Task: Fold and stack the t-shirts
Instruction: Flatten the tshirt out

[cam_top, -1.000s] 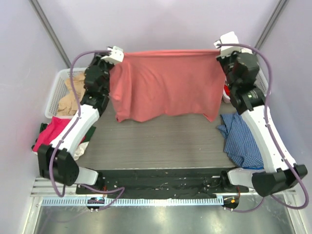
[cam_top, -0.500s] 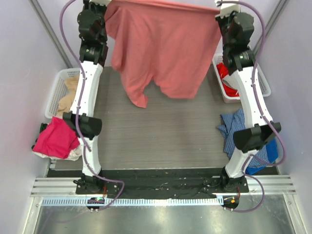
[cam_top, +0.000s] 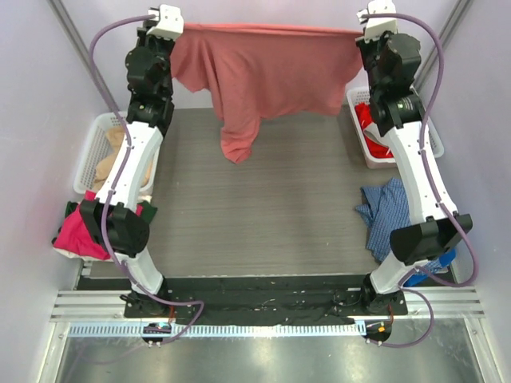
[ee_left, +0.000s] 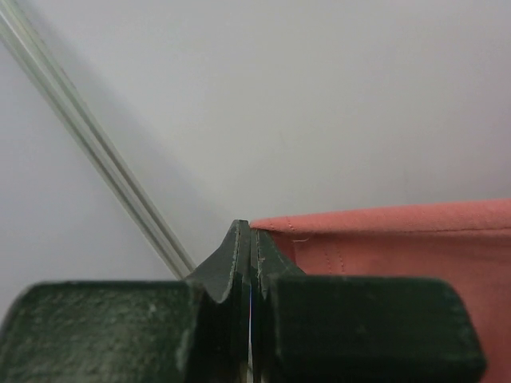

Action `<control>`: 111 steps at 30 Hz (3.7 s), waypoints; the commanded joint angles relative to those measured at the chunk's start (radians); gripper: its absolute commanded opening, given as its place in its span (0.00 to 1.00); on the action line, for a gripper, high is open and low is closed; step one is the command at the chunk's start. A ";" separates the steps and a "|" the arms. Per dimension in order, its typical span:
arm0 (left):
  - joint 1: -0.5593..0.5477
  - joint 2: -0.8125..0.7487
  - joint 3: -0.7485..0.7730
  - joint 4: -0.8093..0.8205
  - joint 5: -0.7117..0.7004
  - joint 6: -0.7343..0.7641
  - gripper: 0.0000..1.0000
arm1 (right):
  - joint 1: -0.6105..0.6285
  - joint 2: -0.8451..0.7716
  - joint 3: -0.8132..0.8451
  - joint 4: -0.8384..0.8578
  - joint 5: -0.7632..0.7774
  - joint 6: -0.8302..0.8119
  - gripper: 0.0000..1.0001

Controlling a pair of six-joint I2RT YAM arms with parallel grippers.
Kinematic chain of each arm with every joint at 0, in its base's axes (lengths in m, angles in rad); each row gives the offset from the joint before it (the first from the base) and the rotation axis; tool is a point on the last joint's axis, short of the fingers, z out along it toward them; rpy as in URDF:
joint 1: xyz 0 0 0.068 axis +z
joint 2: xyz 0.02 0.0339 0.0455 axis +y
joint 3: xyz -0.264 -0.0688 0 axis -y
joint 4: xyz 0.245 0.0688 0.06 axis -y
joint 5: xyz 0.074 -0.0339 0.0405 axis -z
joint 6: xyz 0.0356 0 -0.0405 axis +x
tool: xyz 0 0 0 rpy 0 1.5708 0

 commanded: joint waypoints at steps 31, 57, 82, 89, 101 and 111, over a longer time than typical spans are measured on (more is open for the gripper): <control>0.014 -0.935 -0.660 -0.818 0.053 -0.379 0.00 | -0.068 -0.613 -0.397 -0.530 -0.169 0.252 0.01; 0.055 0.087 0.406 -0.179 -0.097 -0.218 0.00 | -0.069 0.092 0.321 -0.113 0.059 0.071 0.01; 0.054 -0.062 0.360 0.108 0.003 -0.201 0.00 | -0.069 -0.059 0.319 0.156 0.026 0.001 0.01; 0.046 -0.194 0.256 0.066 0.006 -0.193 0.00 | -0.069 -0.172 0.246 0.091 0.004 0.037 0.01; 0.045 -0.177 0.245 0.087 -0.005 -0.164 0.00 | -0.069 -0.195 0.123 0.122 0.035 -0.005 0.01; 0.051 0.139 0.444 0.164 -0.019 -0.095 0.00 | -0.069 0.064 0.262 0.163 0.085 -0.035 0.01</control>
